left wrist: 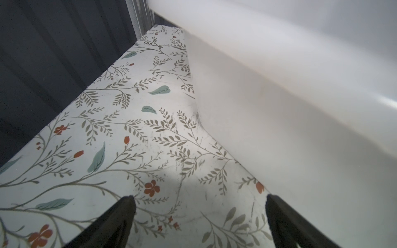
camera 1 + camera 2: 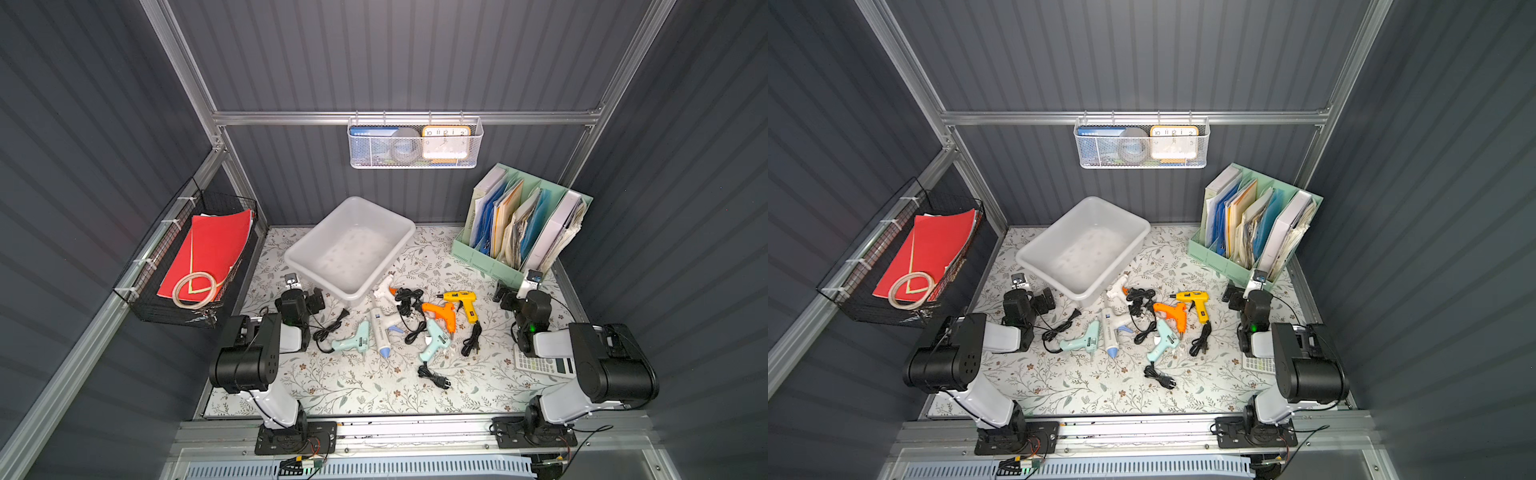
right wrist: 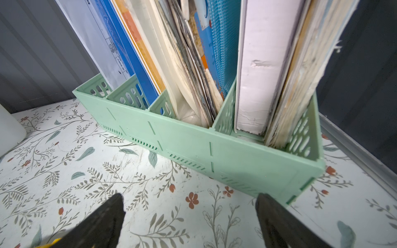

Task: Put the hot melt glue gun into the storage box
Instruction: Pick up the hot melt adhesive gun from the center of the board.

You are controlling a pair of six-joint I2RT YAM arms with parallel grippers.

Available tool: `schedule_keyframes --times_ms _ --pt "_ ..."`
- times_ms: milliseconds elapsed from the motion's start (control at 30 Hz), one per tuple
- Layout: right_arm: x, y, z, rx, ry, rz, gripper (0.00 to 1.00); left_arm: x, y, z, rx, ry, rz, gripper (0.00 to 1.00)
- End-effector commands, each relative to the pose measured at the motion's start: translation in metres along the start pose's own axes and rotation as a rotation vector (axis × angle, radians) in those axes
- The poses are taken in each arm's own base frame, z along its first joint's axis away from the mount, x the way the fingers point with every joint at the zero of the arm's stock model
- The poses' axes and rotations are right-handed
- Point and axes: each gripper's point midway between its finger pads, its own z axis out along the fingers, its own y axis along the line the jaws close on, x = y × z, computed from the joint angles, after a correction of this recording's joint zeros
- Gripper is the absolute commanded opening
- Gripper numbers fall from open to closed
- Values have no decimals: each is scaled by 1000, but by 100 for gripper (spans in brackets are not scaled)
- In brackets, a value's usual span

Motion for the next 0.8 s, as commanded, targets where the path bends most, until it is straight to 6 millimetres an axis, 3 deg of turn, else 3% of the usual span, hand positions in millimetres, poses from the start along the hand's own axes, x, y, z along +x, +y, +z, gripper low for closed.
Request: schedule_keyframes --times_ms 0,333,467,767 --pt "1 3 0 -10 3 -6 99 -6 -3 3 10 -15 -14 100" --pt "1 4 -2 -17 -6 -8 99 -6 -3 2 14 -15 -14 100" --pt "-8 -1 -12 8 -44 5 99 -13 2 1 -19 -11 -26 100" --pt "-23 -13 -27 91 -1 37 99 -51 19 -39 -101 -76 -87 100"
